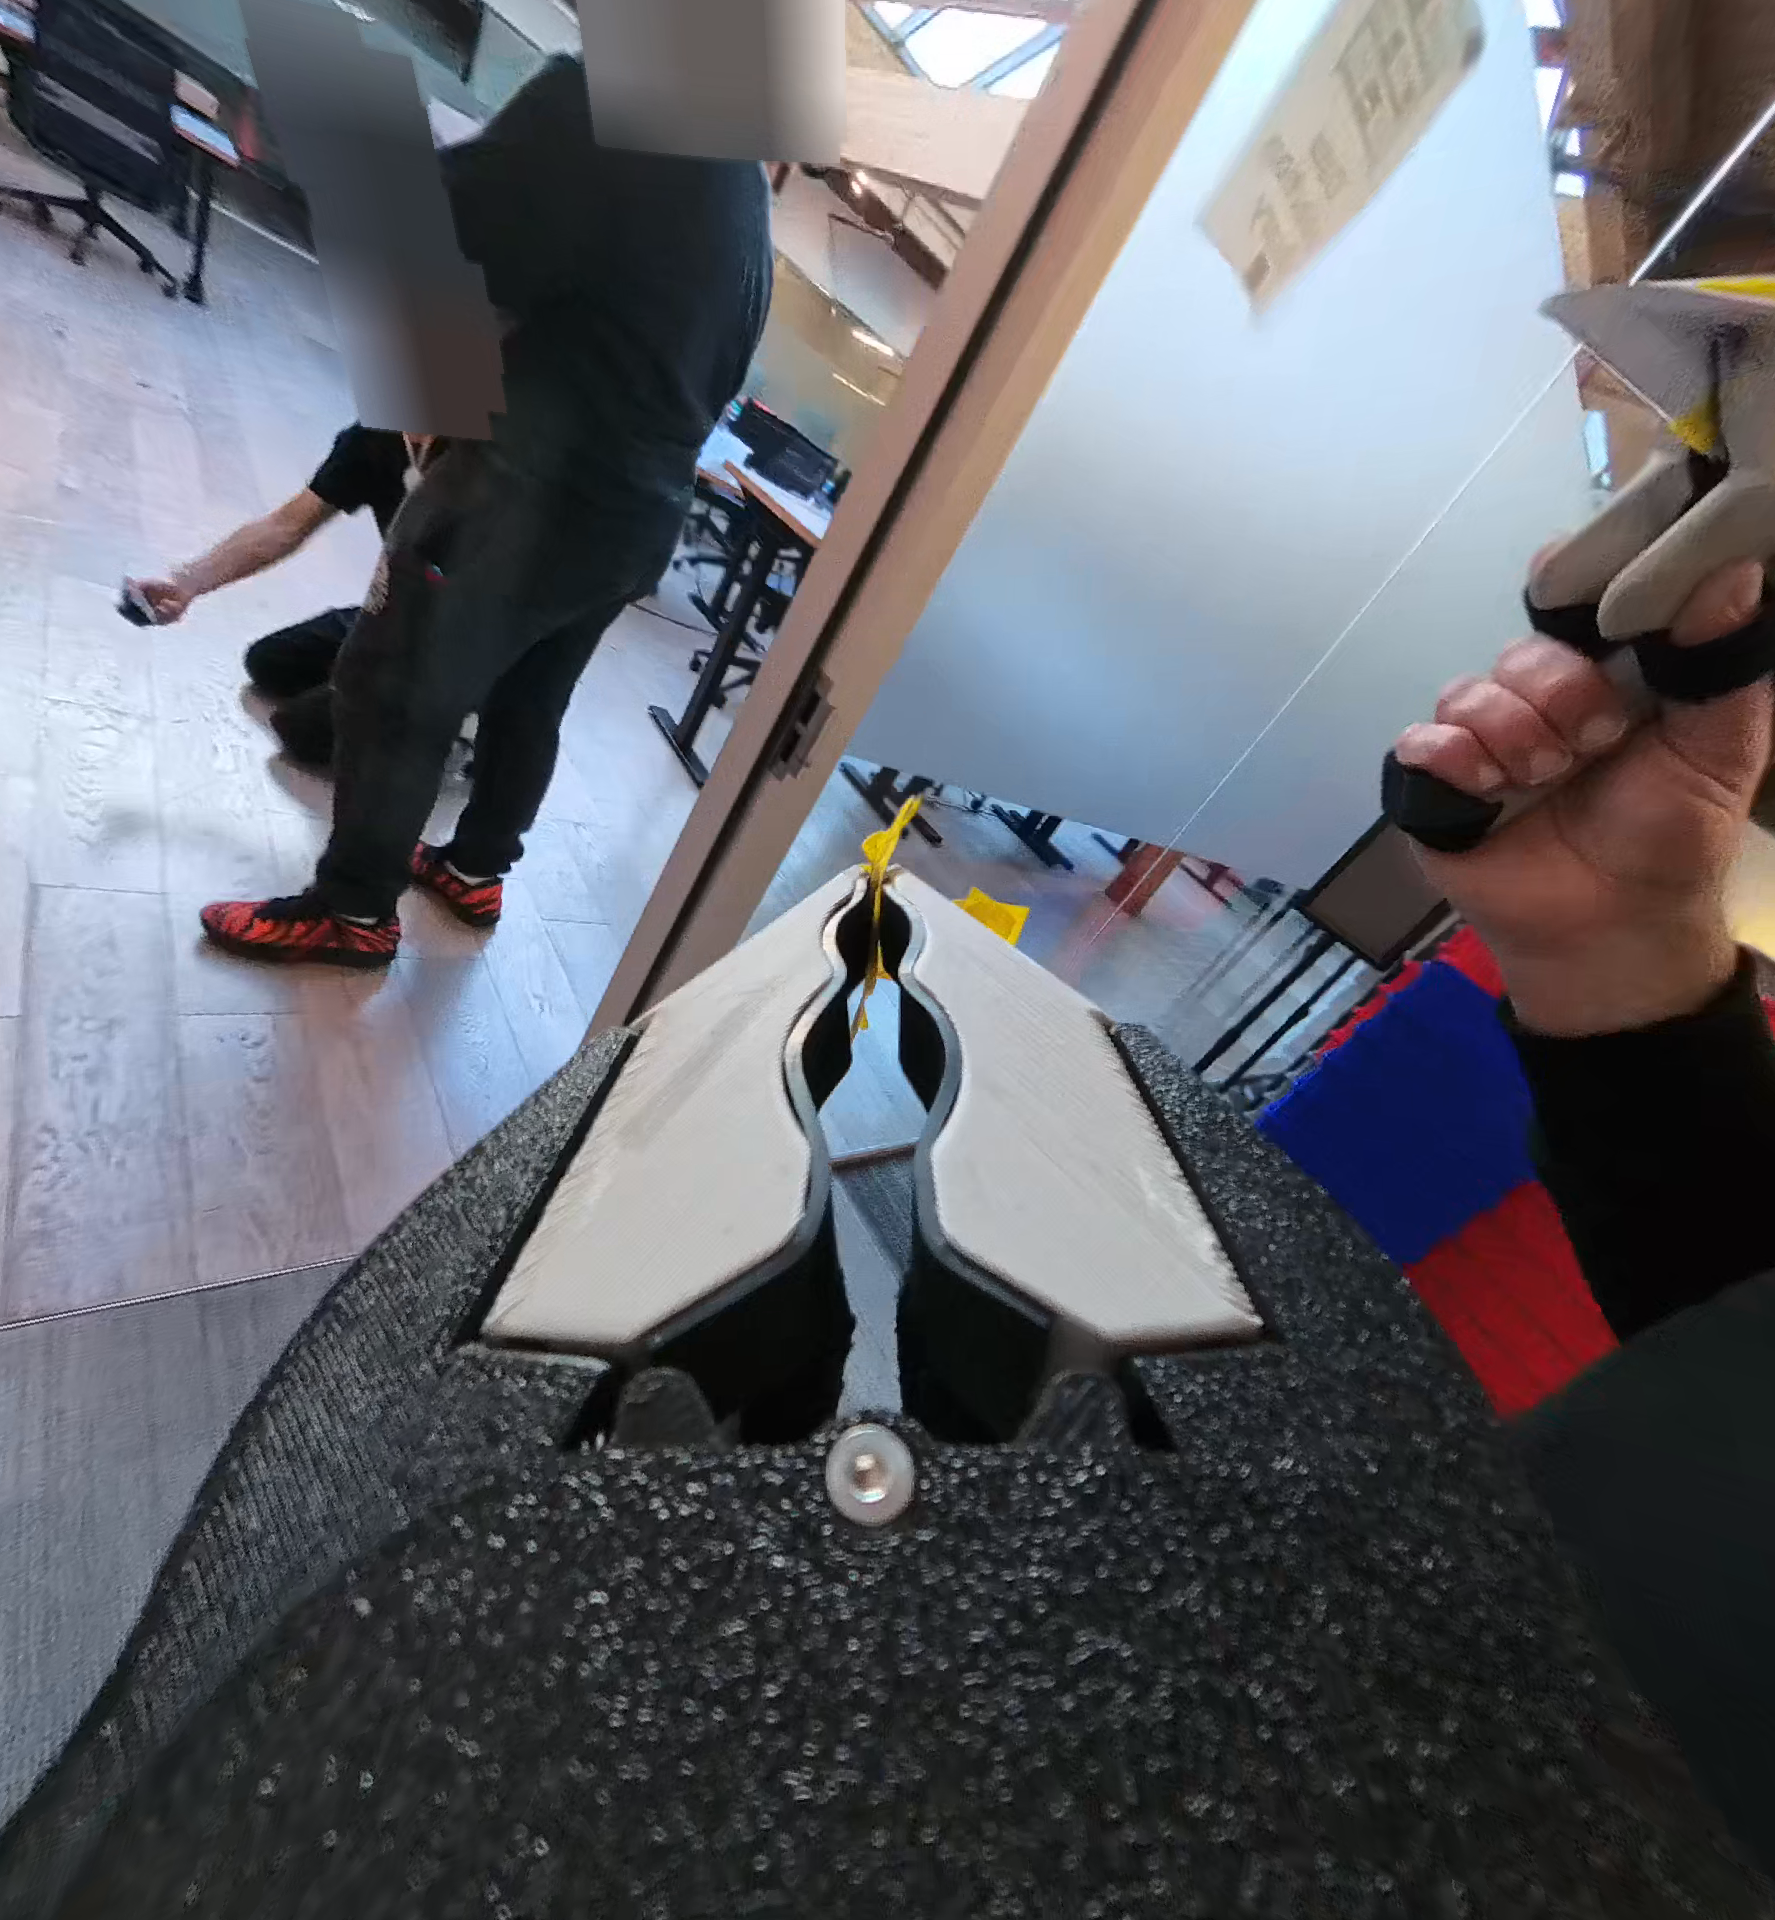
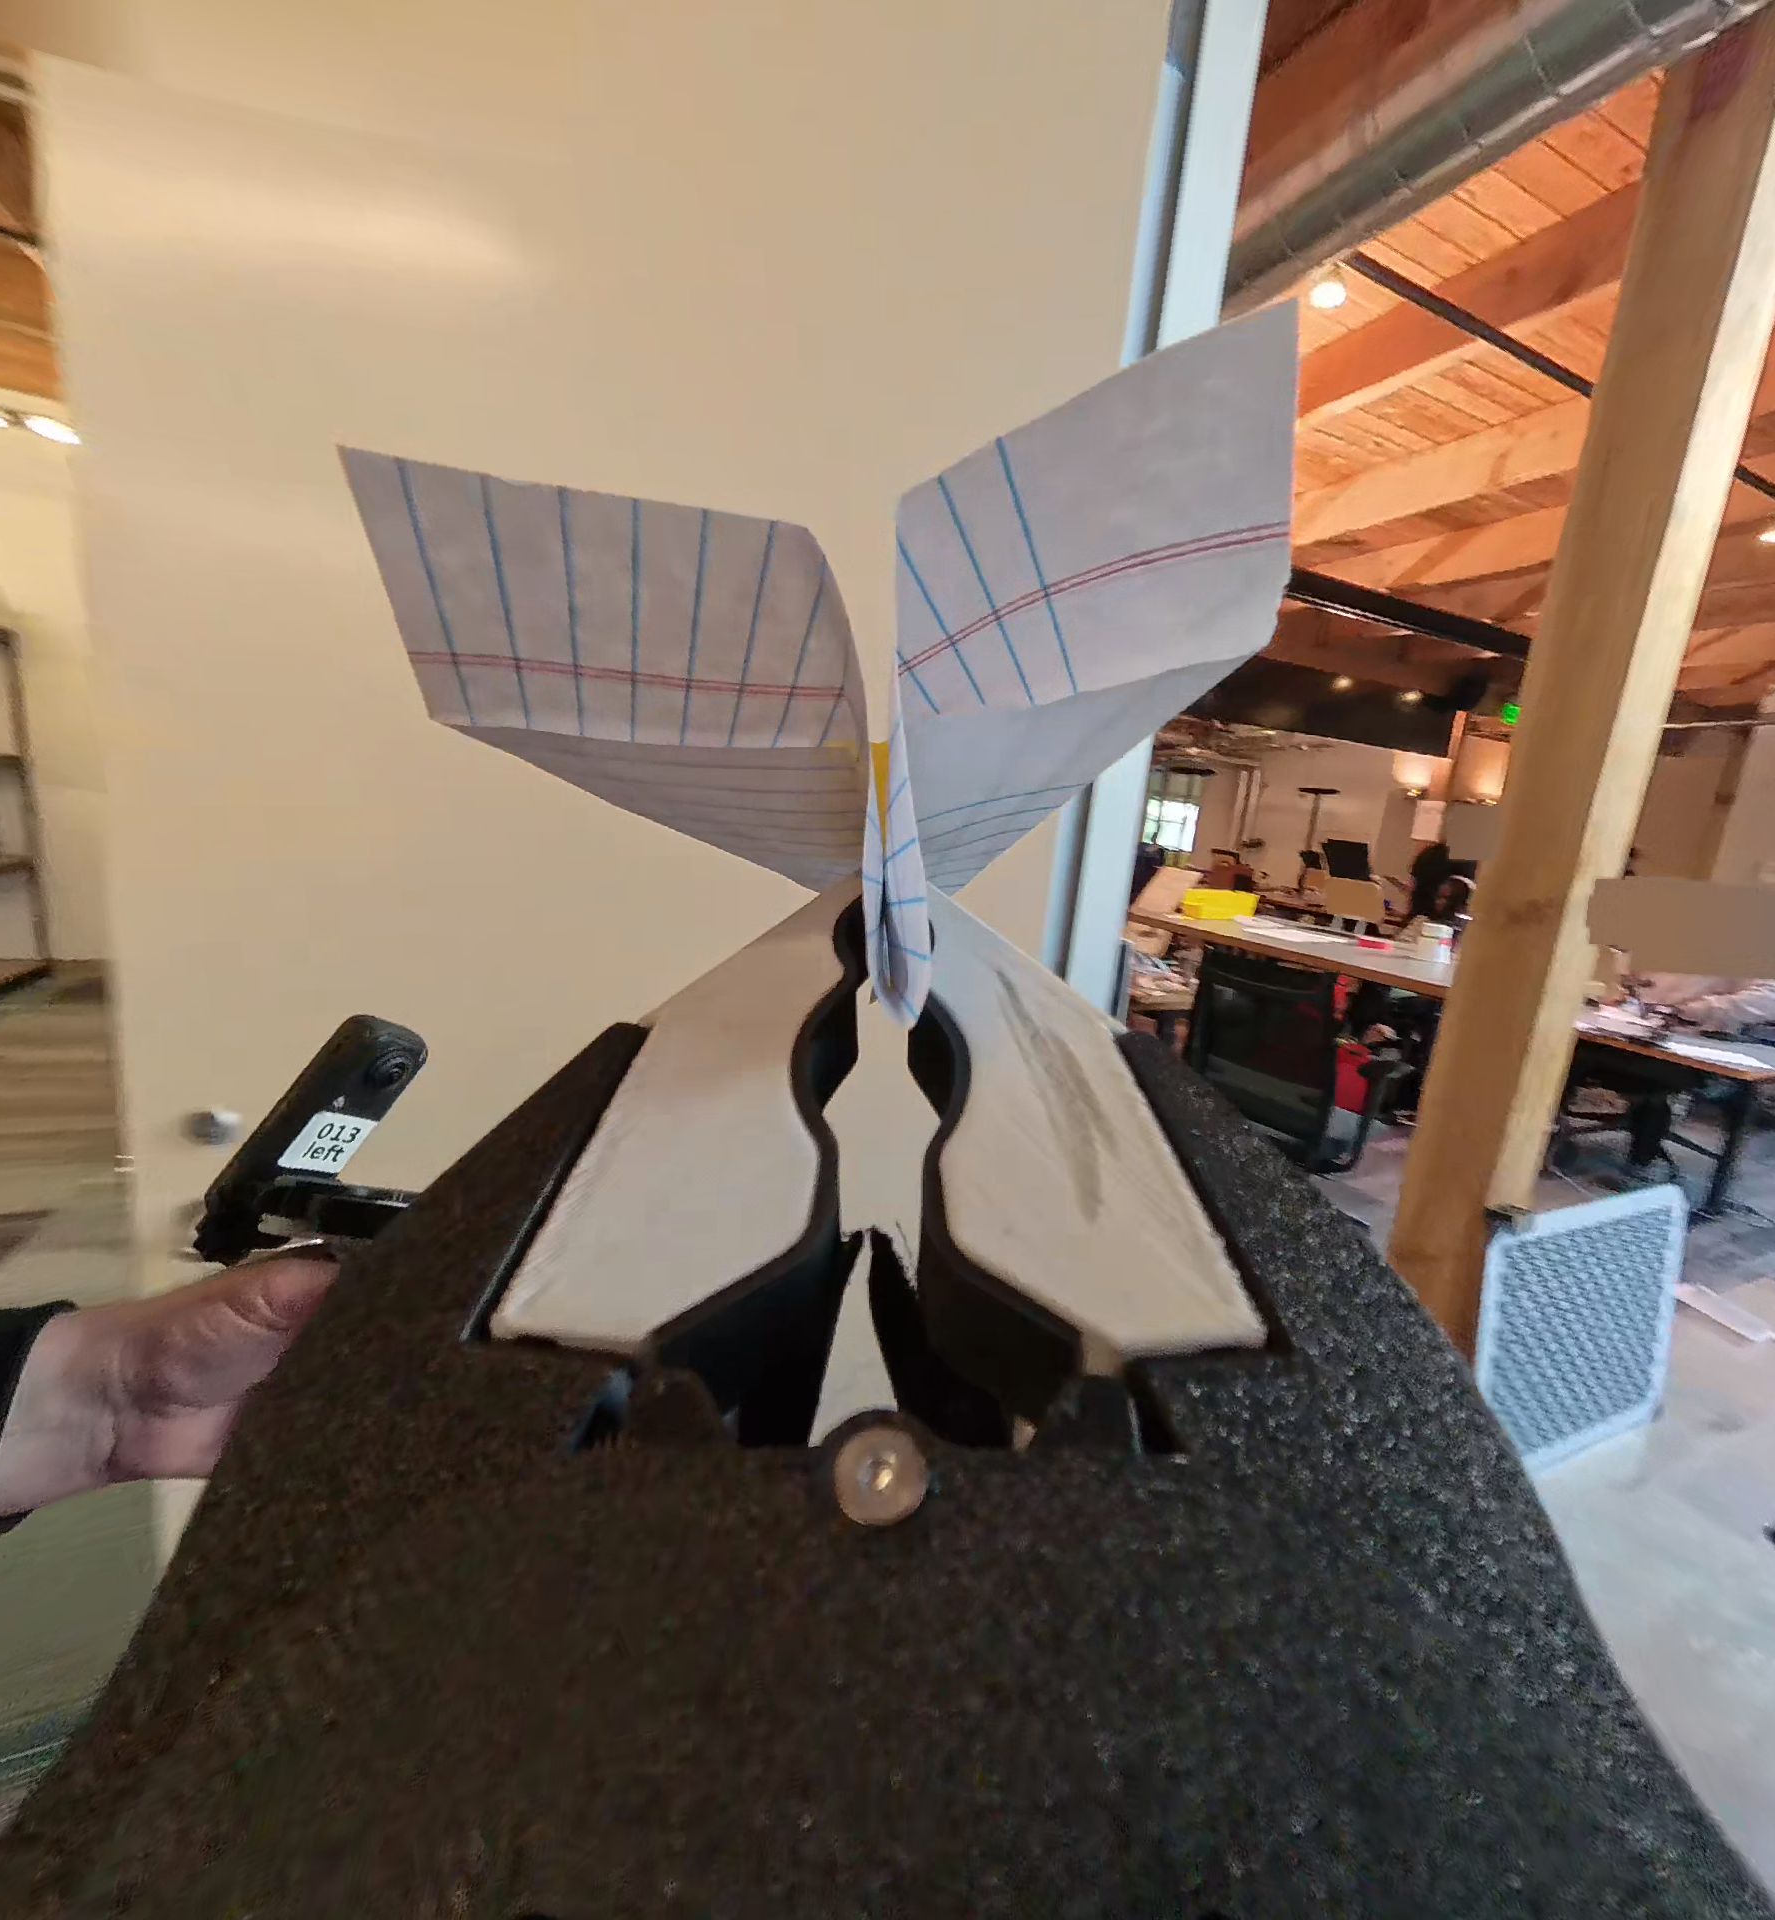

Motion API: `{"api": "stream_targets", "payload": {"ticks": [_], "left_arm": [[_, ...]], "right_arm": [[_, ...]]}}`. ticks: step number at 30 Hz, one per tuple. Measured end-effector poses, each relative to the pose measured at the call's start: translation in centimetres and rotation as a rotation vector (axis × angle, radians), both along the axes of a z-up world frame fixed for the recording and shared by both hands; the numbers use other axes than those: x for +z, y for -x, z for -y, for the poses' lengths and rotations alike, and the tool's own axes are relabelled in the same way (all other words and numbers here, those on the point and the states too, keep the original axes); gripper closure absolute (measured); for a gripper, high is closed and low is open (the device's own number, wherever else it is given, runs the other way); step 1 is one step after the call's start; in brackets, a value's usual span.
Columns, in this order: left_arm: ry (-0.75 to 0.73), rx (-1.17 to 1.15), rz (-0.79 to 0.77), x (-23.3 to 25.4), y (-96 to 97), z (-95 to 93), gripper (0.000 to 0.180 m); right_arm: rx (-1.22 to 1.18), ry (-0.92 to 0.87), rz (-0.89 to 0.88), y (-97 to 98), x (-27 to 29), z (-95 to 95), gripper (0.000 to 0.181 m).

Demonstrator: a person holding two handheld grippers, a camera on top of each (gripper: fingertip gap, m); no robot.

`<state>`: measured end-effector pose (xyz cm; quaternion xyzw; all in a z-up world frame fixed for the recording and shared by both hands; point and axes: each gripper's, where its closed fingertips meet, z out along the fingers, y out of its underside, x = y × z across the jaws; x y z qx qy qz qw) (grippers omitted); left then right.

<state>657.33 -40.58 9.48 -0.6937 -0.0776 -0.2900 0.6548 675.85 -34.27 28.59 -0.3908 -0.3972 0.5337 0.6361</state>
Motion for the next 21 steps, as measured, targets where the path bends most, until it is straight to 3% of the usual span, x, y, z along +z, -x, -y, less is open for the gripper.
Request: {"api": "stream_targets", "payload": {"ticks": [3,6,11,15,21], "left_arm": [[-0.014,-0.104,0.042,1.4,4.1,-7.9,0.18],[-0.002,-0.186,-0.073,2.2,7.3,-14.9,0.18],[-0.035,-0.242,-0.08,3.2,12.4,-25.4,0.18],[-0.034,-0.214,-0.057,1.5,17.2,-33.2,0.18],[0.042,-0.07,-0.049,-0.1,26.0,-44.6,0.18]], "right_arm": [[-0.064,0.013,0.005,4.4,0.2,-6.1,0.181],[-0.142,-0.024,0.001,8.3,0.9,-11.7,0.181],[-0.253,-0.11,0.044,15.0,0.9,-21.0,0.181],[-0.294,-0.183,0.085,20.8,-0.7,-29.6,0.181],[-0.136,-0.159,0.067,31.4,-2.2,-43.4,0.181]]}}
